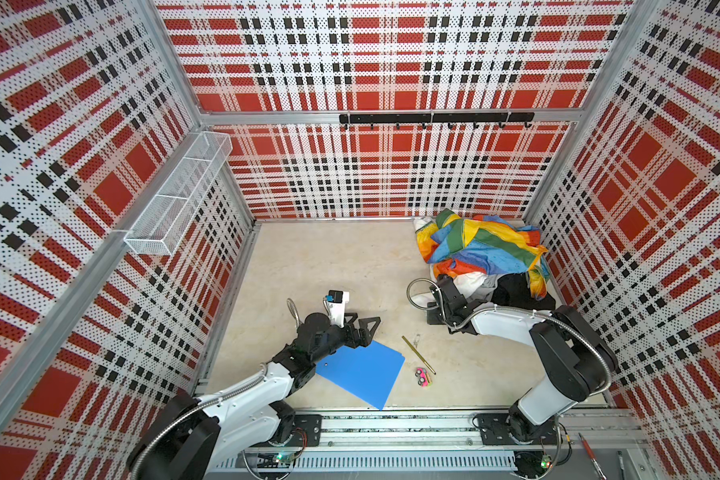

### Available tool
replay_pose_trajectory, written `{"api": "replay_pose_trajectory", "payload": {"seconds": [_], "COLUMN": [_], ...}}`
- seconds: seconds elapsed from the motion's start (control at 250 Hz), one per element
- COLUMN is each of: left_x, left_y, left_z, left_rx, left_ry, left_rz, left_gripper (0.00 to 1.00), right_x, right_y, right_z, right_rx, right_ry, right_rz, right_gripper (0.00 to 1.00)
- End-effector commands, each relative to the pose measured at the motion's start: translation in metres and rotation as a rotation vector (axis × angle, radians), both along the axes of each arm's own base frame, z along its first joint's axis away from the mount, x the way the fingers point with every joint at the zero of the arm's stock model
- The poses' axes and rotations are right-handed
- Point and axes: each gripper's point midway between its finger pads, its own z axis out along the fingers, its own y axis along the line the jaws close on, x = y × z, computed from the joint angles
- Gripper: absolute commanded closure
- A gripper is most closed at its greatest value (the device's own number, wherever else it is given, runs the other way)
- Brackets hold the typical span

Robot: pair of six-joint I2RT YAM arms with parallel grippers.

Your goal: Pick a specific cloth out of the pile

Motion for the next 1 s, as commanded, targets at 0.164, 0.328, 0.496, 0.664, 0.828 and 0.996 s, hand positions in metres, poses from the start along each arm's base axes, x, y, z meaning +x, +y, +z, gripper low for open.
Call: {"api": "replay_pose_trajectory", "payload": {"seconds": [0.164,0.328,0.496,0.664,0.828,0.996], "left_x": [0.000,0.000,-0.002,-0.003,-0.004,-0.004], "left_y": [-0.005,-0.006,-0.012,-0.018,-0.019,-0.018], "left_z": [0.023,0.025,0.024,0.024,0.030,0.030], "left_rx": [-0.044,-0.056,-0.046,-0.034,-0.052,-0.053], "left_ry": [-0.064,-0.073,-0.077,-0.083,-0.096,-0.099], "left_rz": [-0.015,-0.011,-0.024,-0.032,-0.036,-0.027], "left_gripper": [0.01,0.01,0.01,0.01,0.01,0.01], "right_x": [0.003,0.005,0.013,0.028,0.043,0.057], "right_y": [-0.006,-0.011,-0.021,-0.037,-0.055,-0.068], "right_z": [0.064,0.109,0.164,0.214,0.272,0.319], "right_rx": [0.057,0.064,0.017,-0.034,-0.035,-0.045], "right_ry": [-0.170,-0.265,-0.365,-0.444,-0.542,-0.620], "right_rz": [-0.025,-0.017,-0.028,-0.070,-0.104,-0.125], "right_gripper": [1.00,1.00,1.00,1.00,1.00,1.00]}}
